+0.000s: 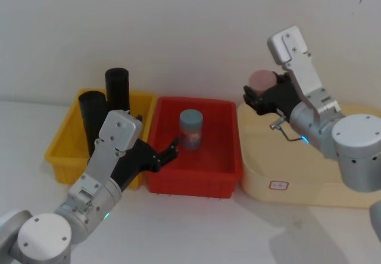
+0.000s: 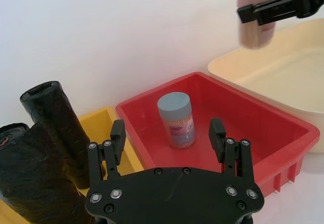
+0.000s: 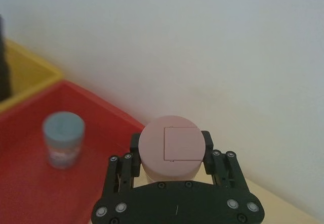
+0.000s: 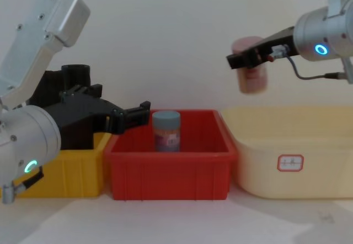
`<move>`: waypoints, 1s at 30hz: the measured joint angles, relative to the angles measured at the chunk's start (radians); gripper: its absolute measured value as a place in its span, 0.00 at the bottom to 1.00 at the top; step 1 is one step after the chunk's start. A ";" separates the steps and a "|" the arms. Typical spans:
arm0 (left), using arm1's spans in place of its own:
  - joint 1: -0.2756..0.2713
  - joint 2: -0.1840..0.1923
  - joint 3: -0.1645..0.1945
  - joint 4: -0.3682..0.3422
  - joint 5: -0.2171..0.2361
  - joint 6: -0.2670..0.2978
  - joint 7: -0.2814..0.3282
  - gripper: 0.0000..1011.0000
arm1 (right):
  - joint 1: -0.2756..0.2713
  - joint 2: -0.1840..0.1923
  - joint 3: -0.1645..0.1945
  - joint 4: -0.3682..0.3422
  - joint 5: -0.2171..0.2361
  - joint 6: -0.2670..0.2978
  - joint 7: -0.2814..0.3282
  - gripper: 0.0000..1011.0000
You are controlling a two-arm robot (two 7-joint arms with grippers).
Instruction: Pick up the garbage bag with the one hand and transfer it to the other hand.
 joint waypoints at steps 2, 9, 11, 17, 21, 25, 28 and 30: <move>0.000 0.000 0.000 0.000 0.000 0.000 0.000 0.99 | -0.008 0.003 0.006 -0.012 -0.011 0.026 -0.020 0.66; 0.000 0.000 0.000 0.000 0.000 0.000 0.000 0.99 | -0.028 0.008 0.026 -0.041 -0.042 0.100 -0.076 0.66; 0.000 0.000 0.000 0.000 0.000 0.000 0.000 0.99 | -0.037 0.009 0.038 -0.052 -0.058 0.136 -0.104 0.69; 0.000 0.000 0.000 0.000 0.000 0.000 0.000 0.99 | -0.048 0.010 0.053 -0.064 -0.079 0.189 -0.144 0.86; 0.000 0.000 0.000 0.000 0.000 0.000 0.000 0.99 | -0.062 0.008 0.074 -0.073 -0.103 0.249 -0.190 0.97; 0.000 0.000 0.000 0.000 0.000 0.000 0.000 0.99 | -0.069 0.005 0.086 -0.075 -0.117 0.283 -0.217 0.99; 0.000 0.000 0.000 0.000 0.000 0.000 0.000 0.99 | -0.075 0.002 0.099 -0.076 -0.132 0.315 -0.244 0.99; 0.000 0.000 0.000 0.000 0.000 0.000 0.000 0.99 | -0.079 0.000 0.109 -0.076 -0.142 0.336 -0.262 0.99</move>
